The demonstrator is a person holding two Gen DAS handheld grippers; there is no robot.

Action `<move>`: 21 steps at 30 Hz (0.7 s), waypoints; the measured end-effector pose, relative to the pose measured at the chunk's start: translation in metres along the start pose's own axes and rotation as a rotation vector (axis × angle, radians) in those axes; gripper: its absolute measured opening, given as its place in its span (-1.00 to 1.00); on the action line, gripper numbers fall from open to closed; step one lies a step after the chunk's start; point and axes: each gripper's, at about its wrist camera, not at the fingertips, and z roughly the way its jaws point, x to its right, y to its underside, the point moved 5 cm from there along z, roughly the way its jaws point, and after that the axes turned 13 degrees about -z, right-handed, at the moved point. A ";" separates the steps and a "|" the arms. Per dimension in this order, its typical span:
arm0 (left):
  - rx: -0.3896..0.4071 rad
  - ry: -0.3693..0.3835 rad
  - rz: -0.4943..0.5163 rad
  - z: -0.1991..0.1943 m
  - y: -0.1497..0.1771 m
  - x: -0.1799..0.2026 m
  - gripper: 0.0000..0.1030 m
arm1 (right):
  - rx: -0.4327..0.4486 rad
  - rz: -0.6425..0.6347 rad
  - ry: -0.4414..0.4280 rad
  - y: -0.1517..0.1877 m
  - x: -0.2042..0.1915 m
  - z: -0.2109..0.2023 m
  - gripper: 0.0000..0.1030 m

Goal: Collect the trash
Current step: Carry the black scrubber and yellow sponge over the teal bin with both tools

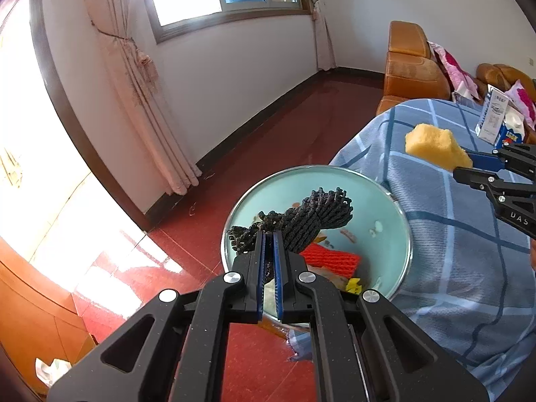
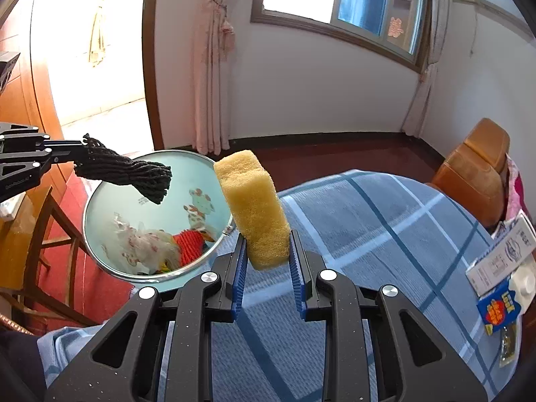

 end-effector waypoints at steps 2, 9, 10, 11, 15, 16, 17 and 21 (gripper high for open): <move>-0.004 -0.008 -0.004 0.002 0.002 -0.004 -0.92 | 0.002 -0.007 -0.007 -0.004 -0.003 0.003 -0.52; -0.013 -0.027 -0.022 0.006 0.007 -0.018 -0.91 | 0.005 -0.030 -0.023 -0.013 -0.013 0.011 -0.52; -0.014 -0.028 -0.024 0.006 0.007 -0.019 -0.91 | 0.006 -0.033 -0.025 -0.015 -0.014 0.012 -0.52; -0.014 -0.029 -0.024 0.006 0.007 -0.020 -0.91 | 0.006 -0.037 -0.028 -0.016 -0.016 0.013 -0.52; -0.012 -0.029 -0.032 0.006 0.008 -0.023 -0.91 | 0.009 -0.051 -0.032 -0.021 -0.020 0.015 -0.51; -0.011 -0.029 -0.034 0.006 0.008 -0.024 -0.91 | 0.009 -0.053 -0.032 -0.021 -0.021 0.015 -0.51; -0.012 -0.028 -0.034 0.006 0.007 -0.024 -0.91 | 0.010 -0.054 -0.033 -0.022 -0.022 0.015 -0.51; -0.010 -0.028 -0.037 0.006 0.007 -0.025 -0.91 | 0.010 -0.066 -0.034 -0.025 -0.025 0.016 -0.51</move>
